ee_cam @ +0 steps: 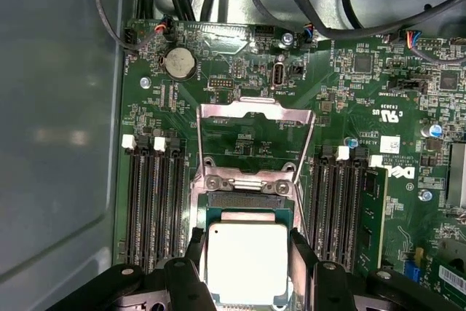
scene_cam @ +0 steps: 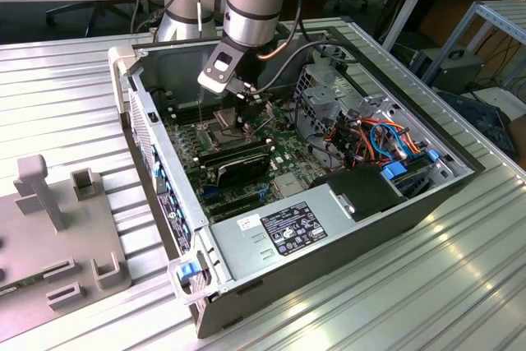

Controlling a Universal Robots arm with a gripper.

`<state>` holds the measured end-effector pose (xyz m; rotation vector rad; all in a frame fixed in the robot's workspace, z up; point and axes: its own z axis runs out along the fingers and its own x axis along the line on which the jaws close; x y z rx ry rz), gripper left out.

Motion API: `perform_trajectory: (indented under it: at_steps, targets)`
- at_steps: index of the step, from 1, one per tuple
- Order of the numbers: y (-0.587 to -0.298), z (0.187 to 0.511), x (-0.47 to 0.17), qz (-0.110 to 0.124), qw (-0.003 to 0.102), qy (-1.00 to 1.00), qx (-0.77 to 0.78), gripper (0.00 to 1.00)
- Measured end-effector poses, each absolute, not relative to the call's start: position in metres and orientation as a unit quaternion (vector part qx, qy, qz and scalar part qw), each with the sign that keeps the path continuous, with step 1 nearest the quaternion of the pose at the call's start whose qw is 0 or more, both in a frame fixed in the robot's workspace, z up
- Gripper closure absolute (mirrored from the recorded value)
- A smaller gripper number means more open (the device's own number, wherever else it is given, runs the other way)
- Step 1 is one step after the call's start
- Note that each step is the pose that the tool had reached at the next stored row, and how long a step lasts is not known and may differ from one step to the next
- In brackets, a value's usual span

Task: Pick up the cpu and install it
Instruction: 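Place the cpu into insertion slot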

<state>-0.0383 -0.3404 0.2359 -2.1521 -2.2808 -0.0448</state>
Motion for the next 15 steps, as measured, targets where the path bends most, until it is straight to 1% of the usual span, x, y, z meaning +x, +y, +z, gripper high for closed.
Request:
perform_trajectory:
  at_steps: [15]
  targets:
    - [-0.3404,0.2322,-0.0385,-0.014,0.003,-0.722,-0.691,0.45]
